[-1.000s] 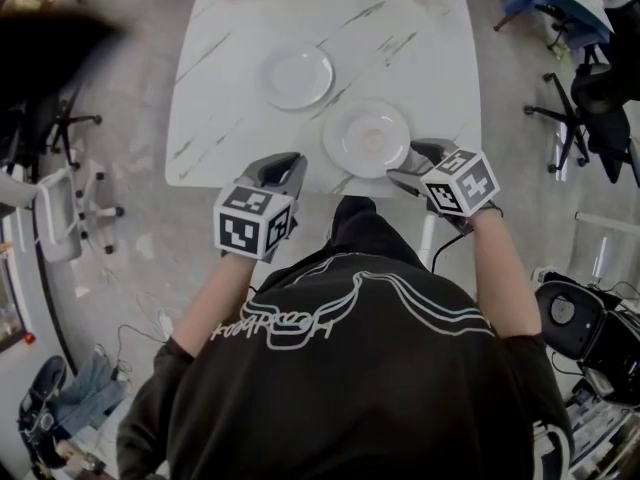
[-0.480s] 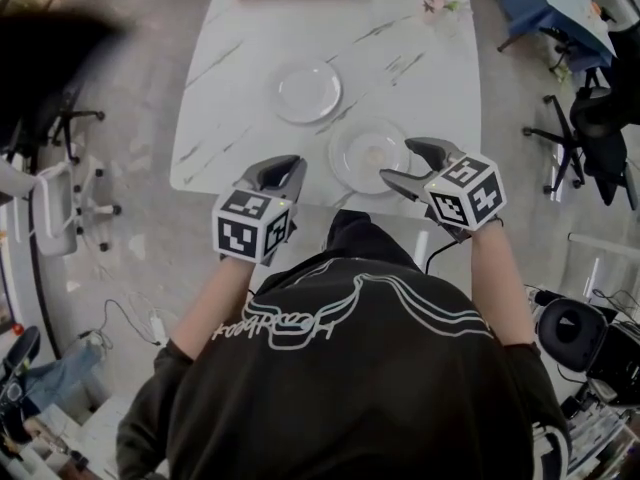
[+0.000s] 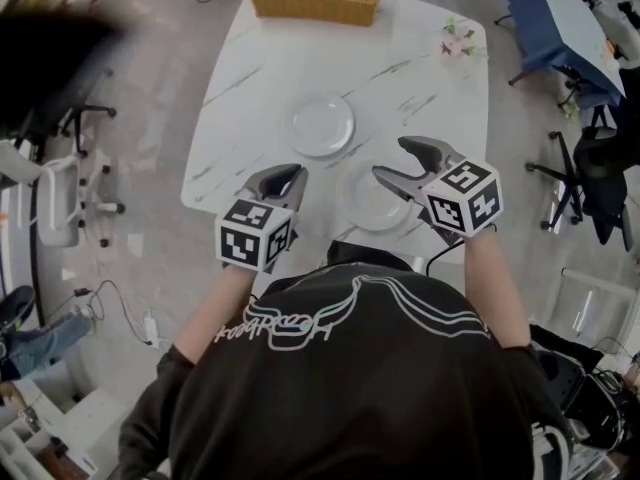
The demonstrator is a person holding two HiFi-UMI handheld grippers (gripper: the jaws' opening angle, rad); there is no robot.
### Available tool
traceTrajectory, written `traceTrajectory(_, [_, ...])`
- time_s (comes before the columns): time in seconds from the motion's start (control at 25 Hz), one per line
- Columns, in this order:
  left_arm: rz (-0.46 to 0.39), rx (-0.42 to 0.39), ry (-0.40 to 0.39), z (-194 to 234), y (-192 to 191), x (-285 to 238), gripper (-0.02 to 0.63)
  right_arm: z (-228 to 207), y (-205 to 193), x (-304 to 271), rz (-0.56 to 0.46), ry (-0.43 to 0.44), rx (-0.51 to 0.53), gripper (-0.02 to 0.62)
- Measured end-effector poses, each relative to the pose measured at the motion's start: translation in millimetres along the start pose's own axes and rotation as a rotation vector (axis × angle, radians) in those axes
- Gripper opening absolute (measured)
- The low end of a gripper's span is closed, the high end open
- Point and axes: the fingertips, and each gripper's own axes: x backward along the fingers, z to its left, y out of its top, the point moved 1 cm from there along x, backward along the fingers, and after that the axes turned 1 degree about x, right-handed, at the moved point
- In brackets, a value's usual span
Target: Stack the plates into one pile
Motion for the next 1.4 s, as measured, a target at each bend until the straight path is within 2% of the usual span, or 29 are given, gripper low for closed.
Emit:
traceTrajectory(0.4, [0.021,0.01,0.083,39,24,-22,0.044,-32,32,-34,0.019,0.045,0.007,0.313])
traceTrajectory(0.68, [0.088,-0.017,0.133,70,17,-53,0.044,-54,21,-75,0.089,0.074,-0.026,0.313])
traceTrajectory(0.88, [0.159,-0.077,0.161,87,6,-74,0.044,-63,10,-100,0.128,0.089,-0.056,0.313])
traceTrajectory(1.2, [0.221,-0.072,0.17,105,-10,-89,0.044,-66,0,-124,0.159,0.104,-0.093,0.313])
traceTrajectory(1.4, [0.223,-0.058,0.171,109,-12,-91,0.044,-67,-2,-131,0.165,0.11,-0.121,0.313])
